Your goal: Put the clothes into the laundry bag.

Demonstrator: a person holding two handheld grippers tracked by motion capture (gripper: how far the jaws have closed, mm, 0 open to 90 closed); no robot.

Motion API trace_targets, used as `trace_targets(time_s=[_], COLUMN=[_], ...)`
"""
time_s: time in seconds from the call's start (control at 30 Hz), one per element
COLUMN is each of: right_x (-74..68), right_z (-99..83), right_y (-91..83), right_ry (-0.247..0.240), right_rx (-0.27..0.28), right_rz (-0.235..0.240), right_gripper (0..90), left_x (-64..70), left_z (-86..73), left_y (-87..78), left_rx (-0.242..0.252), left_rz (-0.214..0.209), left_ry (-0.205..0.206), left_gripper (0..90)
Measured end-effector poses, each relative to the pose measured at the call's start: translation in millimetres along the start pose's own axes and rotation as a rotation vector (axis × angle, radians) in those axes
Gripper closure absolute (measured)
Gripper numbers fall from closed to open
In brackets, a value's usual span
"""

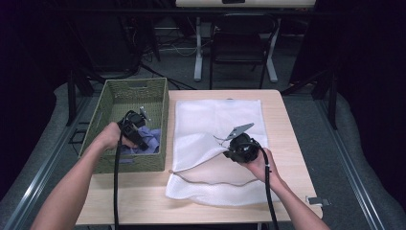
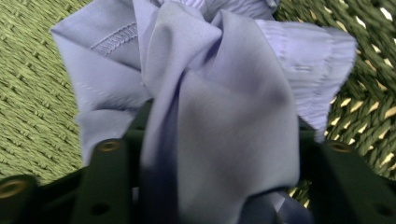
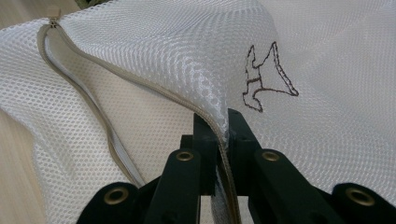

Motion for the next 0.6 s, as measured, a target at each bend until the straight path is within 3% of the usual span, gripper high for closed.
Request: trace_targets(time_s=[0.17,0.3,0.43,0.6], right_x=[0.6,0.7,-0.6,2.4], right_z=[0.2,0.7,1.3,0.5], right_y=[0.1,-0.7,-1.6,-0.3], right_ry=[0.000,0.003,0.003,0.010], right_rx=[0.003,0.004,0.005,0.007], right_rz=[0.000,0.000,-0.008,0.000], right_gripper=[85.3,85.3,85.3,85.3], left_x=[0.0,2.4,2.2,1.9], left_z=[-2.8,-4.8,-10.2,-15.1], left_y=[-0.7,-4.9,-8.8,-17.8], left_rx=[0.028,0.050,0.078,0.110], left_rz=[-0.010,-0.010,-0.016,0.010], left_ry=[-0.031,-0.048,-0.060,-0.059], left_gripper=[67.2,76.4,81.8,83.7])
Point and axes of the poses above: each handheld gripper's, and its own axes: y roughly forward along the jaws, z roughly out of its top, x roughly to its right, the point moved 2 cm from there along y, roughly forward along the jaws, and after that the axes turned 3 degrees about -y, right-handed, at the moved point
